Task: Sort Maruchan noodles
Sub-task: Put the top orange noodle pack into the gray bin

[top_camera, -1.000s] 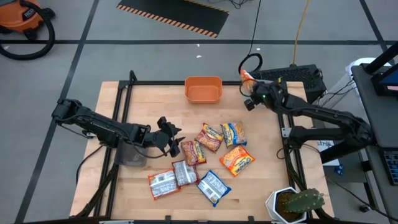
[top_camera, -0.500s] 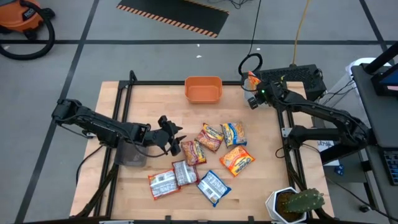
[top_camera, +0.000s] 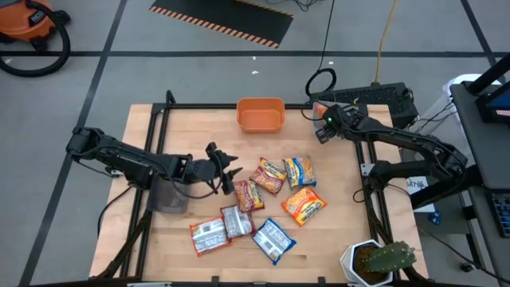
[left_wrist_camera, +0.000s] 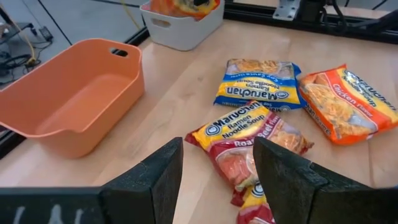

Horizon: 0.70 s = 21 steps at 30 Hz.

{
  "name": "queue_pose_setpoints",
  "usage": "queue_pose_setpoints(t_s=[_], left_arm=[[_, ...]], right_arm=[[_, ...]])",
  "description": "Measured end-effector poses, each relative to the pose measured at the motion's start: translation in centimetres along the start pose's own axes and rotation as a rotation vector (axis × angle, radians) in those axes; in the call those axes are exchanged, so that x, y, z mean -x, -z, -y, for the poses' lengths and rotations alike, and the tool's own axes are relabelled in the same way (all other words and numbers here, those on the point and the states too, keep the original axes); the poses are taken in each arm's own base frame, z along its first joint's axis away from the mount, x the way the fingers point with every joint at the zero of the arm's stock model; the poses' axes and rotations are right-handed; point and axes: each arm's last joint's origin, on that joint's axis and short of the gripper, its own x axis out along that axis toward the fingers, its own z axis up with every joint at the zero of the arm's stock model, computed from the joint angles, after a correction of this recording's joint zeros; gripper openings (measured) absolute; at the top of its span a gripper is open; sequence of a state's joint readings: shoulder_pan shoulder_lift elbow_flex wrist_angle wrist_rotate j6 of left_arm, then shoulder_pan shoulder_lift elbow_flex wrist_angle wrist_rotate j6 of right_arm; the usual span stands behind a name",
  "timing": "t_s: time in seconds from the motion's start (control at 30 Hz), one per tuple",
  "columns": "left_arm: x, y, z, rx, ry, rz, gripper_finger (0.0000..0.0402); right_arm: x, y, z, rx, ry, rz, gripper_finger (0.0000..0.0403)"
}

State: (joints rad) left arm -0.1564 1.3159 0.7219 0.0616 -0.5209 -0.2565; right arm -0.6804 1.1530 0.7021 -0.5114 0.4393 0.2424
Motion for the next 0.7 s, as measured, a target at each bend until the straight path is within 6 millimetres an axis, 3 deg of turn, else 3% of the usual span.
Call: queue_pose_setpoints(t_s=[0.27,0.7], left_arm=[[-0.1,0.0,-0.1,0.006,0.017,-0.007,0.0202],[-0.1,0.0,-0.1,0.006,0.018,-0.012,0.0202]], right_arm=[[0.7,-0.1,0.3,-0.005,-0.001,0.031,0.0192],[2.1,0.4,0.8,0.018,-0.114,0.027,0.019]])
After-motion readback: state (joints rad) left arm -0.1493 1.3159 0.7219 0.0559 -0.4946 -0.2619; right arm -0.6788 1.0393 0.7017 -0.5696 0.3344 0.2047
